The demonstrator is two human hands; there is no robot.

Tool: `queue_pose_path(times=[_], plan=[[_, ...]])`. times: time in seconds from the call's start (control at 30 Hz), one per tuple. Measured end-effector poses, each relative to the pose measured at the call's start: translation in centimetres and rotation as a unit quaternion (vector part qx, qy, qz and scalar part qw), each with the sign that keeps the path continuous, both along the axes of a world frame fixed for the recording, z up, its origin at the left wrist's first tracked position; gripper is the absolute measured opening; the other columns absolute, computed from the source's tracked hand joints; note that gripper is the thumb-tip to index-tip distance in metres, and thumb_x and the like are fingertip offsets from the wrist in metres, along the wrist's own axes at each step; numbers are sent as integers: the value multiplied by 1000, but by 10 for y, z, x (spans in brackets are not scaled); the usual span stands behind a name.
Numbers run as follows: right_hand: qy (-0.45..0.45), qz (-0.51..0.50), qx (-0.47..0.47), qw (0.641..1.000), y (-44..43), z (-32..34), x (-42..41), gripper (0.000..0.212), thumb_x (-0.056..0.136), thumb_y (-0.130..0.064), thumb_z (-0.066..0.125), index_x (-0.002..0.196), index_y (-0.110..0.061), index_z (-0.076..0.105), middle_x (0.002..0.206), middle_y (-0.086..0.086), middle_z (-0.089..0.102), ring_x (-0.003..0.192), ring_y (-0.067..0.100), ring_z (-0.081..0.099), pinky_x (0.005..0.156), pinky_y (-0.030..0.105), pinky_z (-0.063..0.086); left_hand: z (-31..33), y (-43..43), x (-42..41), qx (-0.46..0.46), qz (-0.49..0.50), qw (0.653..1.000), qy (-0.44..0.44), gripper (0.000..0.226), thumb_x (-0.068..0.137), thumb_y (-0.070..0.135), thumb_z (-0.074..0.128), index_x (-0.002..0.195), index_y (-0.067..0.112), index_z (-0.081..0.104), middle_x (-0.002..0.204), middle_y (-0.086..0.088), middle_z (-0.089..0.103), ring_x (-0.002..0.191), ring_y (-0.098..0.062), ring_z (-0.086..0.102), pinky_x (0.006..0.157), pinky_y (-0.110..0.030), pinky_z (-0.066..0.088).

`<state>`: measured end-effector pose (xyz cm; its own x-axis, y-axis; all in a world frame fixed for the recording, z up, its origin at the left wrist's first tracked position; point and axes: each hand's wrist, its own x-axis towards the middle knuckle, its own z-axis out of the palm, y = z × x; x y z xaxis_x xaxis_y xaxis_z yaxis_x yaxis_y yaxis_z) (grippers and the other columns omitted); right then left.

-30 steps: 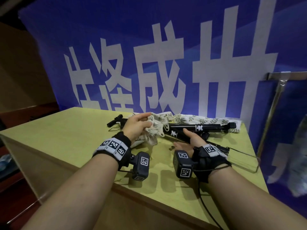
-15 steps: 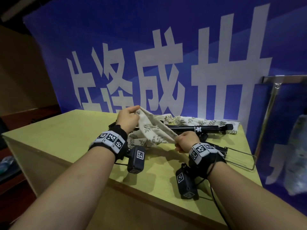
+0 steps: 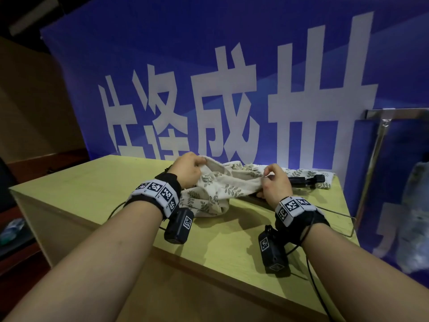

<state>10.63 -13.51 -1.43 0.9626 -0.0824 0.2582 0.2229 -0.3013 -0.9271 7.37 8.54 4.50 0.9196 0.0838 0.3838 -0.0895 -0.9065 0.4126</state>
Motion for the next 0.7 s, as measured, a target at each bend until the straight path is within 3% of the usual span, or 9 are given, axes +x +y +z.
queue_pose_path(times=[0.07, 0.13, 0.2, 0.3, 0.37, 0.47, 0.6, 0.7], plan=[[-11, 19, -24, 999, -3, 1, -2, 35, 90, 3, 41, 75, -21, 63, 97, 7, 66, 67, 19, 60, 61, 29, 54, 4, 6, 3, 3, 8, 1000, 12, 43, 93, -2, 40, 131, 9, 58, 122, -7, 48, 106, -20, 50, 87, -26, 43], [-3, 20, -69, 997, -6, 0, -1, 37, 89, 3, 41, 94, -16, 73, 107, 4, 66, 80, 17, 58, 74, 29, 50, 6, 11, 3, -17, 6, 1000, 21, 50, 91, -1, 42, 139, 11, 49, 129, -11, 43, 109, -23, 49, 91, -28, 44], [7, 13, -104, 994, -7, -1, -1, 37, 91, 0, 41, 112, -14, 69, 110, 5, 65, 76, 14, 58, 67, 22, 47, 5, 12, 1, -38, -7, 999, 34, 61, 88, 0, 47, 146, 17, 40, 122, -9, 44, 105, -26, 54, 83, -31, 49], [11, -2, -132, 991, -7, -1, 0, 35, 92, -4, 43, 117, -16, 66, 114, 6, 65, 76, 13, 56, 68, 25, 45, 6, 12, -2, -85, -45, 994, 60, 69, 85, -5, 51, 148, 19, 36, 107, -12, 59, 77, -22, 58, 61, -30, 50], [10, -8, -147, 989, -7, 1, 0, 34, 94, -6, 45, 118, -17, 66, 115, 5, 65, 79, 14, 56, 72, 27, 48, 7, 17, -3, -108, -54, 988, 93, 76, 85, -7, 53, 151, 22, 28, 104, -8, 58, 77, -20, 58, 60, -30, 52], [0, -13, -161, 987, -8, 3, 0, 33, 95, -7, 46, 120, -18, 65, 117, 5, 64, 87, 16, 58, 81, 30, 52, 7, 29, -3, -111, -58, 984, 125, 88, 83, -7, 57, 155, 27, 18, 116, -9, 55, 92, -25, 61, 70, -36, 57], [0, 7, -141, 990, 0, 7, -1, 35, 94, -4, 44, 119, -16, 65, 119, 5, 64, 86, 14, 55, 74, 23, 43, -1, 34, -1, -160, -73, 978, 109, 92, 82, -8, 62, 150, 37, 19, 114, -19, 61, 97, -36, 65, 80, -52, 58], [19, 72, -77, 994, 11, 13, -1, 32, 95, -4, 43, 115, -14, 67, 99, 4, 65, 67, 13, 54, 56, 20, 43, -1, 35, -2, -280, -91, 951, 92, 71, 87, -9, 59, 136, 36, 35, 112, -30, 62, 93, -39, 65, 86, -58, 52]])
